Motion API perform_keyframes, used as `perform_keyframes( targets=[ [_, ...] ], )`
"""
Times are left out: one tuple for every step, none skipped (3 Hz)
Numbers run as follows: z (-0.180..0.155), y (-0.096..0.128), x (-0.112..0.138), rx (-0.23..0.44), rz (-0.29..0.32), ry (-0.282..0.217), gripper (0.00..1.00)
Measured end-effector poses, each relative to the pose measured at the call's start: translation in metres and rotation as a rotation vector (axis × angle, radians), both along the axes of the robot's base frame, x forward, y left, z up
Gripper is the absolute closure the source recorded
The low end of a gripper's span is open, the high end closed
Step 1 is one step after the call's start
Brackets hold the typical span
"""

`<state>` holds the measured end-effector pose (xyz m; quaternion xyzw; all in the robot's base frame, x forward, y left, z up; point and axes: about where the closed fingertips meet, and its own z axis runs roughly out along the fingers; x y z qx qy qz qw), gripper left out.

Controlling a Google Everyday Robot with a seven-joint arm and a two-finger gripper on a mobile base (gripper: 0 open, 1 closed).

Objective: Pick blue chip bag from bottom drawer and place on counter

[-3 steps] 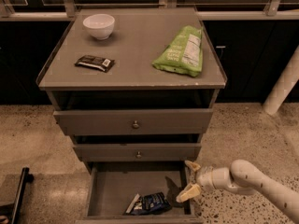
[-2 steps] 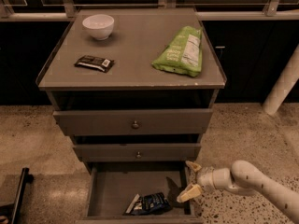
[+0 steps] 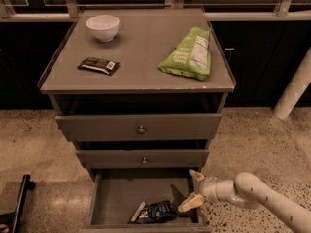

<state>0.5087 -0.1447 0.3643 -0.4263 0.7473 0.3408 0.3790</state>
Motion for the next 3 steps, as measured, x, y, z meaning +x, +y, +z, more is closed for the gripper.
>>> perform_keyframes(
  targets=[
    [-0.038, 0.032, -0.003, 0.028, 0.055, 0.056, 0.0],
    [-0.074, 0.076, -0.011, 0.046, 0.127, 0.129, 0.0],
    [-0.095, 0.106, -0.01, 0.04, 0.193, 0.203, 0.0]
  ],
)
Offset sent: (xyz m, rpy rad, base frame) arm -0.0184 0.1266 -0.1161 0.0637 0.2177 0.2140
